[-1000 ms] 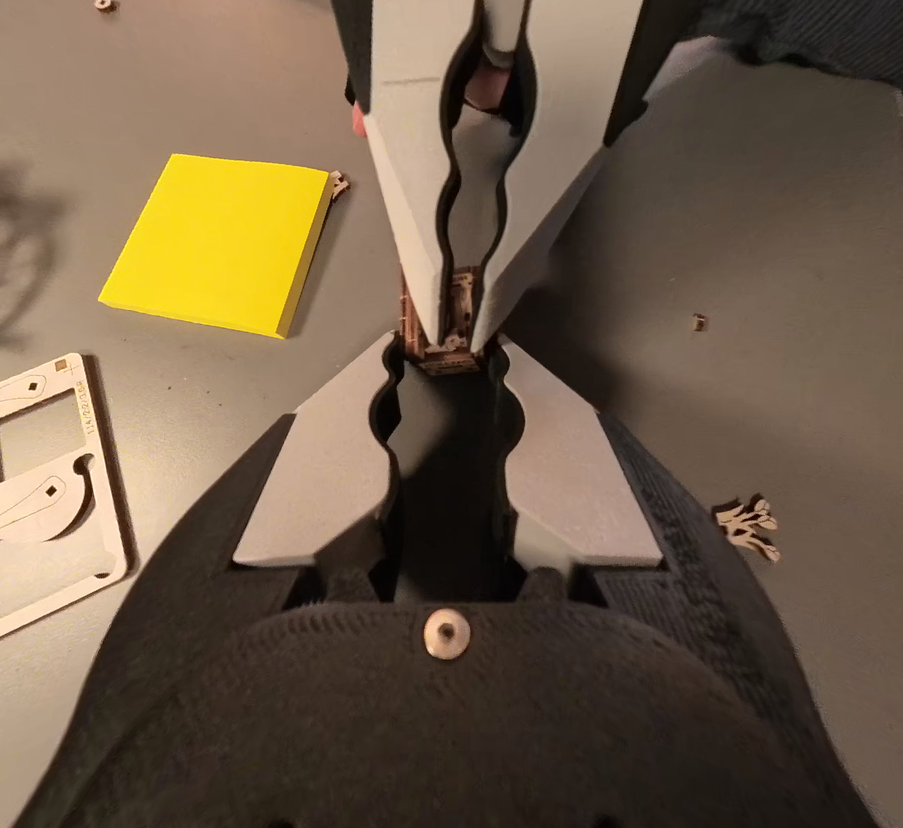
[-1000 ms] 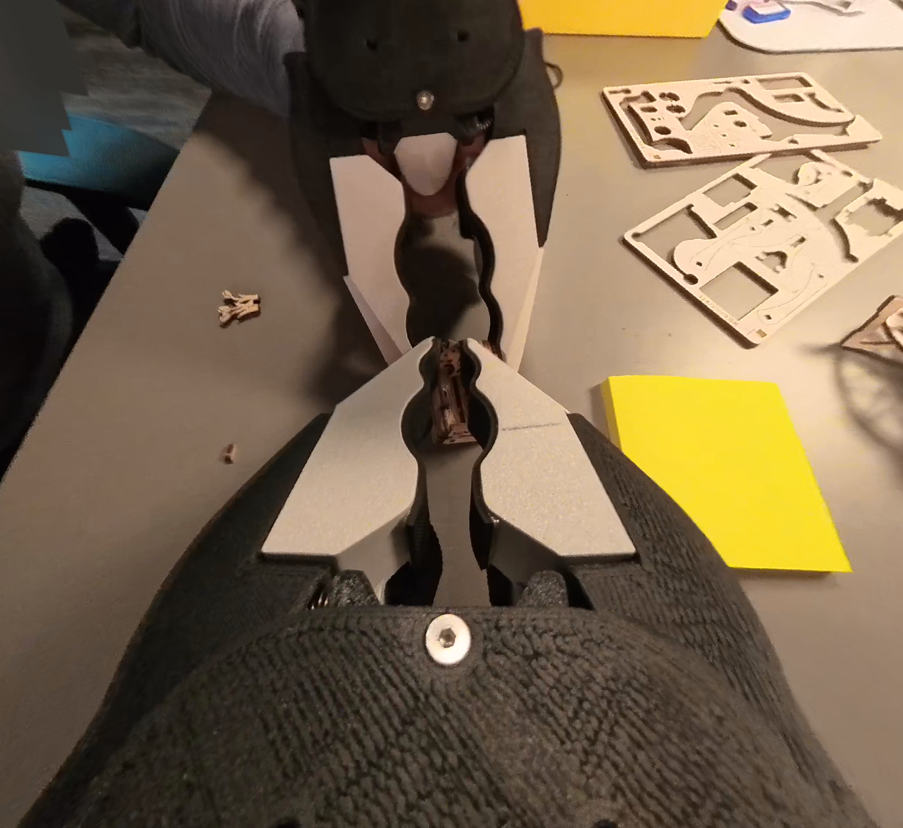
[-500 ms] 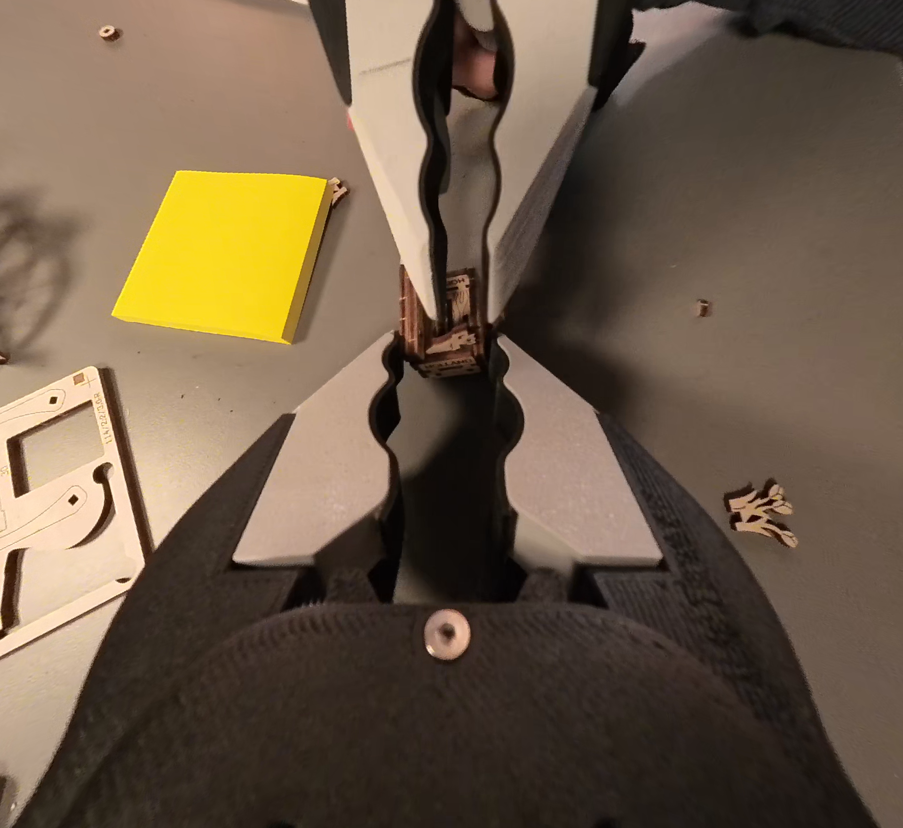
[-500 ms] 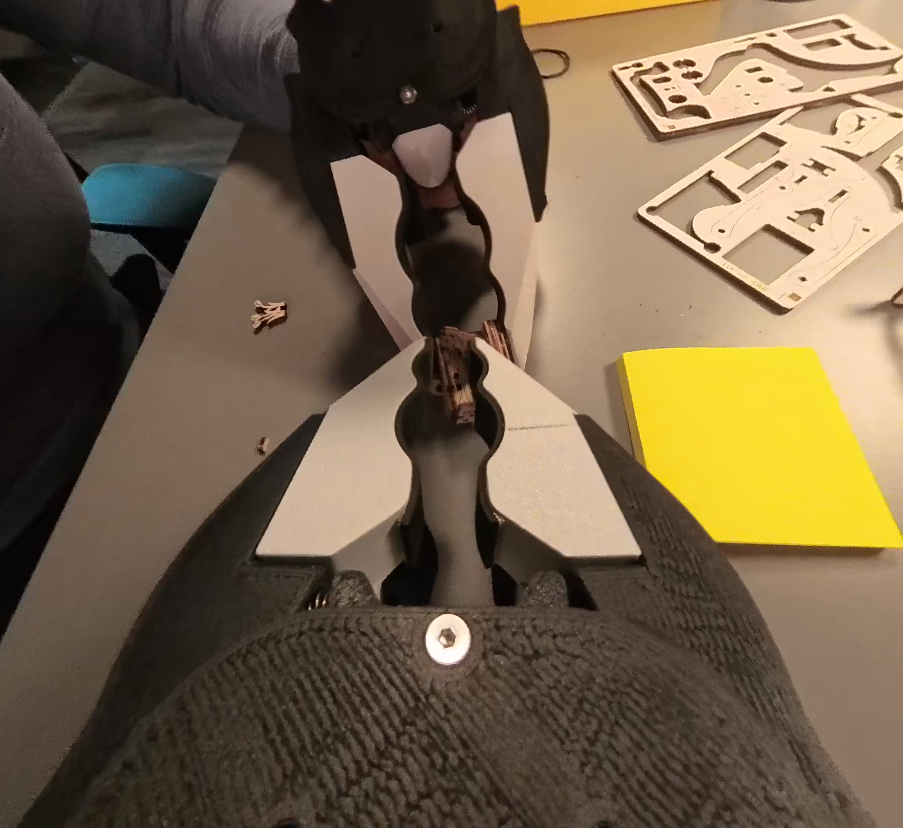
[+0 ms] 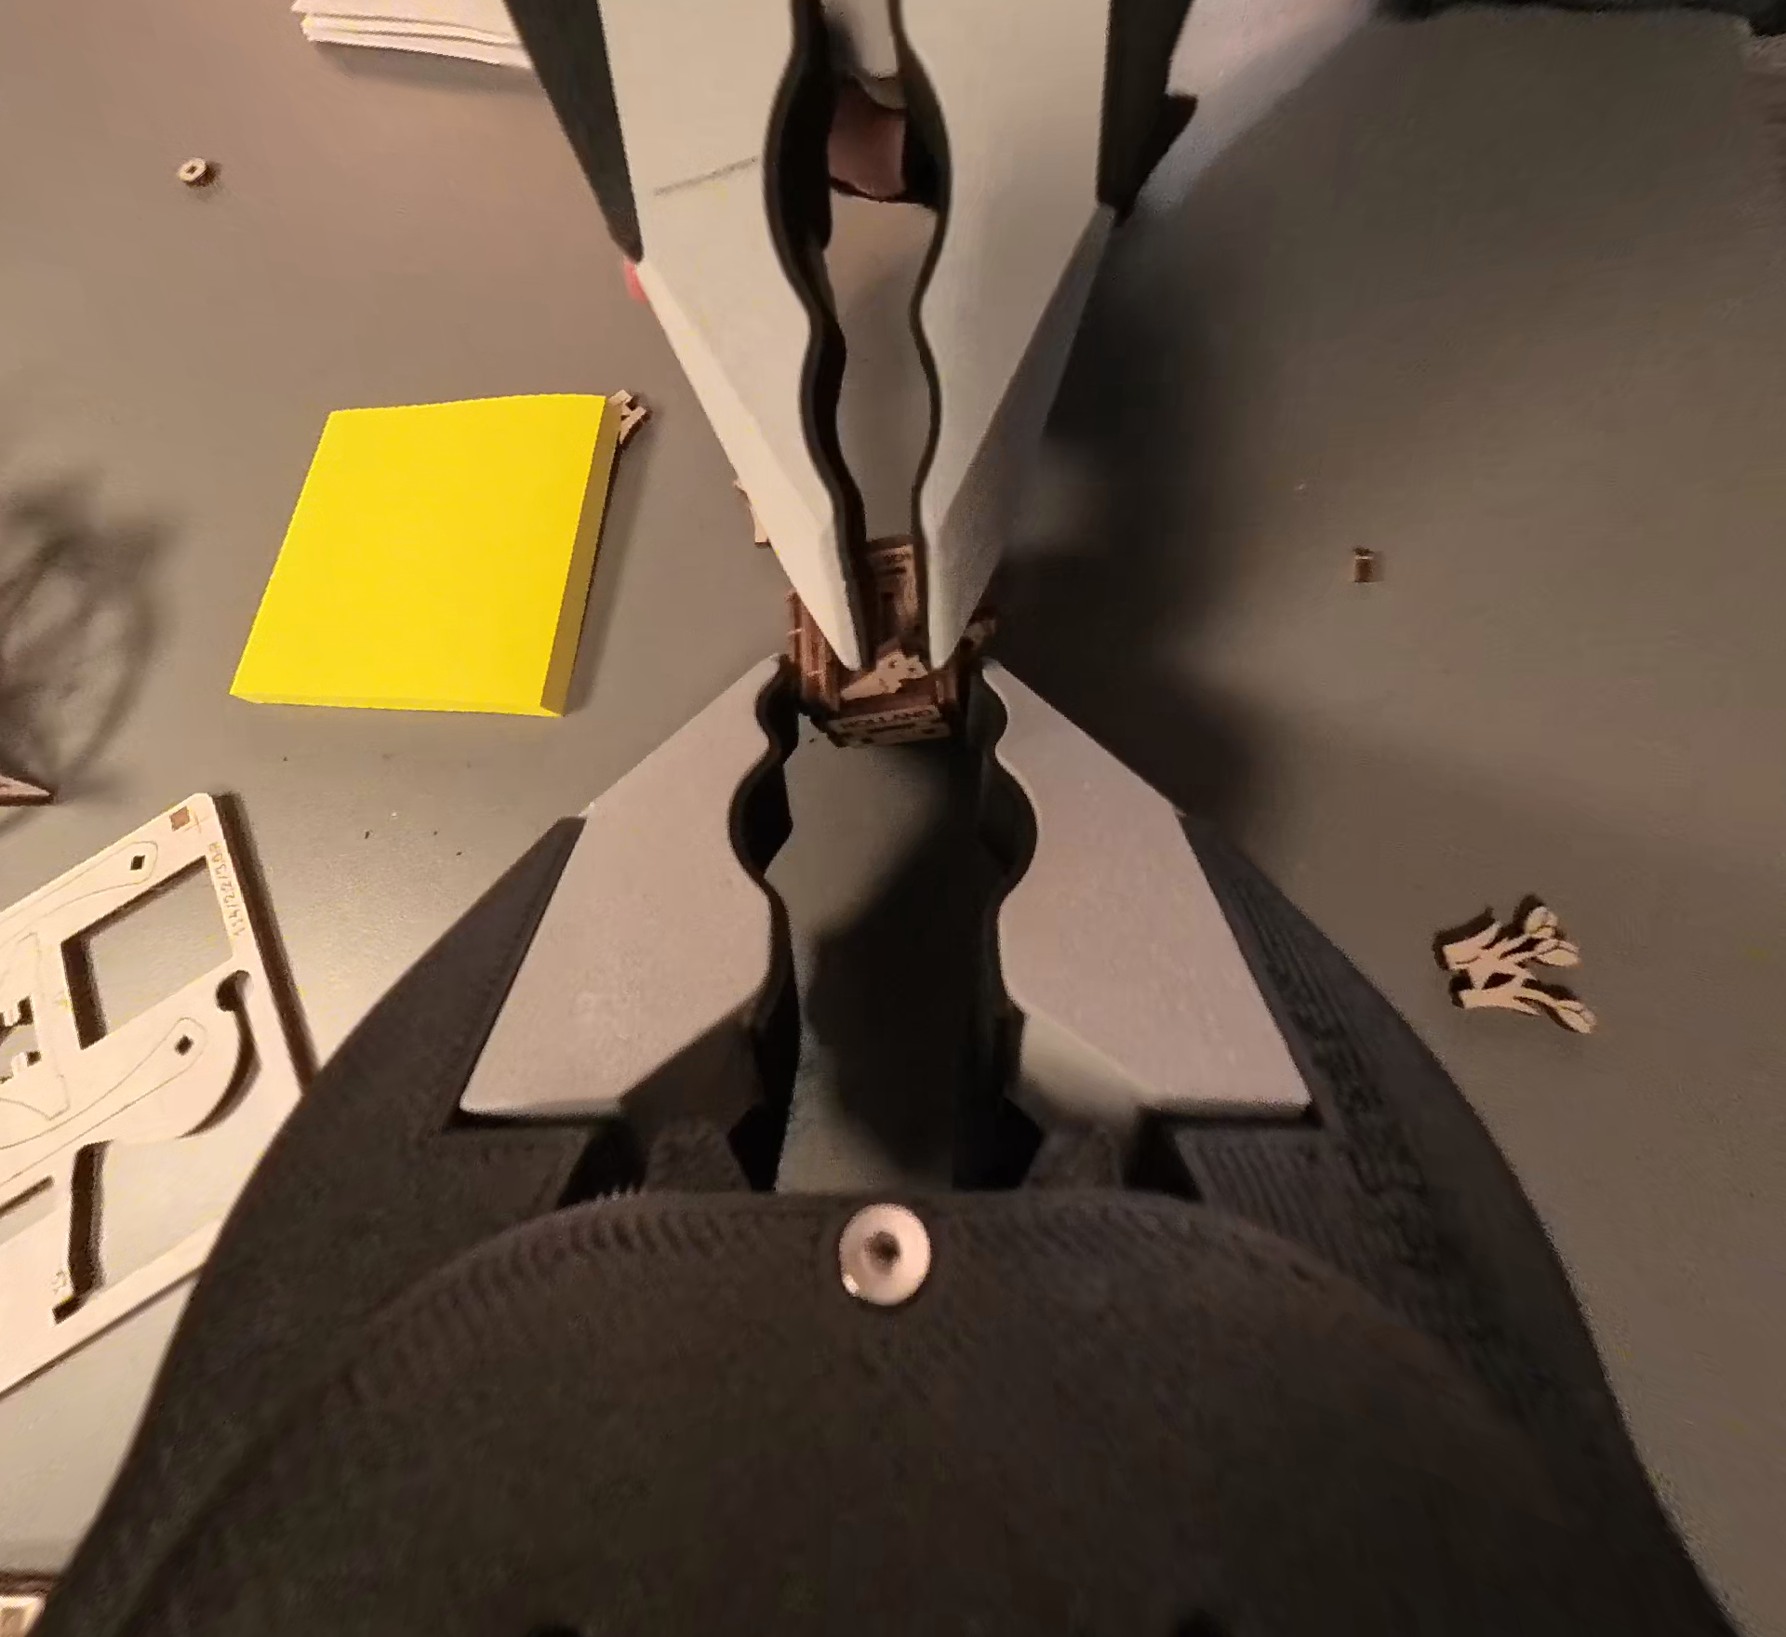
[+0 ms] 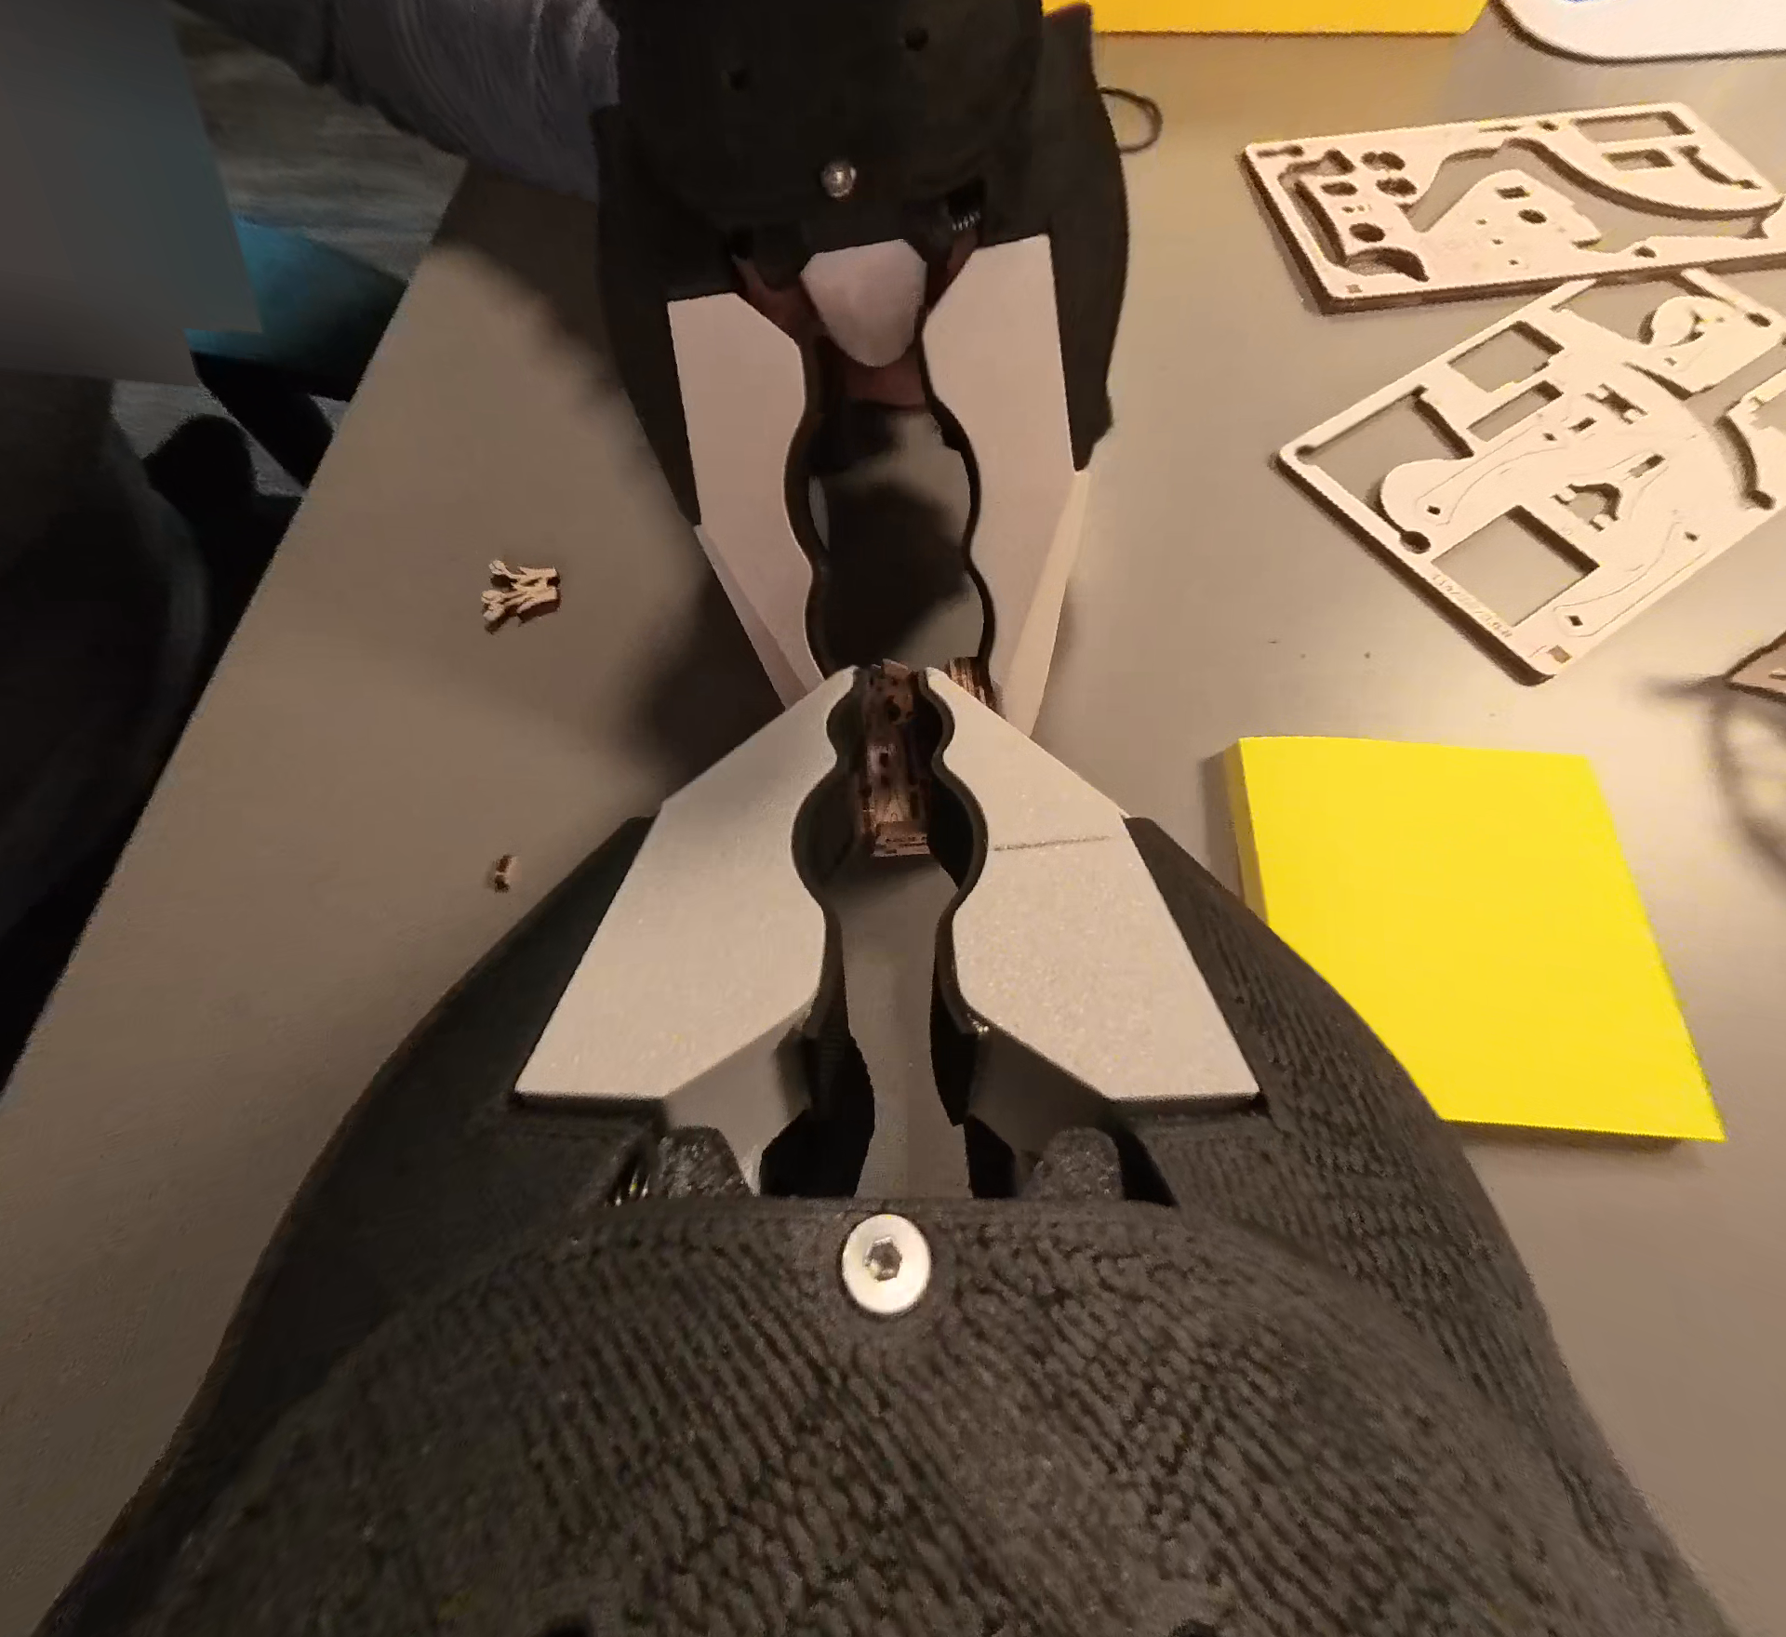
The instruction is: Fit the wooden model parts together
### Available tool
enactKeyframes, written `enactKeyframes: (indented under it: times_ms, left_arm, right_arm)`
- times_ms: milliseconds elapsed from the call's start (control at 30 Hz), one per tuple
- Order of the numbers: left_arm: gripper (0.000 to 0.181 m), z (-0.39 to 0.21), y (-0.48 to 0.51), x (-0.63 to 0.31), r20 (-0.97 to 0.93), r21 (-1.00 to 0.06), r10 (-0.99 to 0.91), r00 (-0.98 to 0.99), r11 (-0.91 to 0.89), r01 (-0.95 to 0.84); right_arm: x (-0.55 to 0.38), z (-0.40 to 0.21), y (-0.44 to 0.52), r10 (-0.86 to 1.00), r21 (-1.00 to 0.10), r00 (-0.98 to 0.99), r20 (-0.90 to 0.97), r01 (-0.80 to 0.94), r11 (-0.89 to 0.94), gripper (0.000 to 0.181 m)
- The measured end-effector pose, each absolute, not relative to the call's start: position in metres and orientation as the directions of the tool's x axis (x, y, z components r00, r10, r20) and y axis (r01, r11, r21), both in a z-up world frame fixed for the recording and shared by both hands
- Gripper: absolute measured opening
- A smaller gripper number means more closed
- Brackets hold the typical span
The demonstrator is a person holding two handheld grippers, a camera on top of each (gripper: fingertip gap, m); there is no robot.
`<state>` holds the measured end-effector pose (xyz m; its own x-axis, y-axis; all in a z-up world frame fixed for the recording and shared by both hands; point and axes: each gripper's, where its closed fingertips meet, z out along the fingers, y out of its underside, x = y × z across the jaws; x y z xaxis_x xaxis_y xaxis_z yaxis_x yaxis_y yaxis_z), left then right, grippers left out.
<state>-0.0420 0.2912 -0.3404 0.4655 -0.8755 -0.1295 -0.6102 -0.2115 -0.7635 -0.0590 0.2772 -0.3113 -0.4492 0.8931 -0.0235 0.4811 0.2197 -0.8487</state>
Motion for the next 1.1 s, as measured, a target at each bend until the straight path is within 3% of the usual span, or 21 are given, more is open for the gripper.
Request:
enactKeyframes:
  times_ms: [300, 700, 933, 1100]
  left_arm:
    - [0.034, -0.34, 0.289, -0.04, -0.14, -0.762, -0.883, 0.447, -0.192, -0.618]
    - [0.033, -0.34, 0.289, -0.04, -0.163, -0.758, -0.882, 0.442, -0.175, -0.628]
    - [0.033, -0.34, 0.29, -0.04, -0.142, -0.761, -0.876, 0.46, -0.201, -0.617]
    - [0.033, -0.341, 0.291, -0.042, -0.105, -0.762, -0.869, 0.483, -0.242, -0.601]
  right_arm:
    - [-0.057, -0.309, 0.274, 0.873, -0.848, -0.432, -0.226, 0.528, 0.042, 0.007]
    - [-0.041, -0.319, 0.277, 0.889, -0.737, -0.455, 0.057, 0.581, 0.345, 0.02]
    - [-0.041, -0.328, 0.275, 0.875, -0.548, -0.425, 0.231, 0.686, 0.478, 0.036]
    - [-0.044, -0.336, 0.272, 0.882, -0.482, -0.402, 0.248, 0.738, 0.472, 0.043]
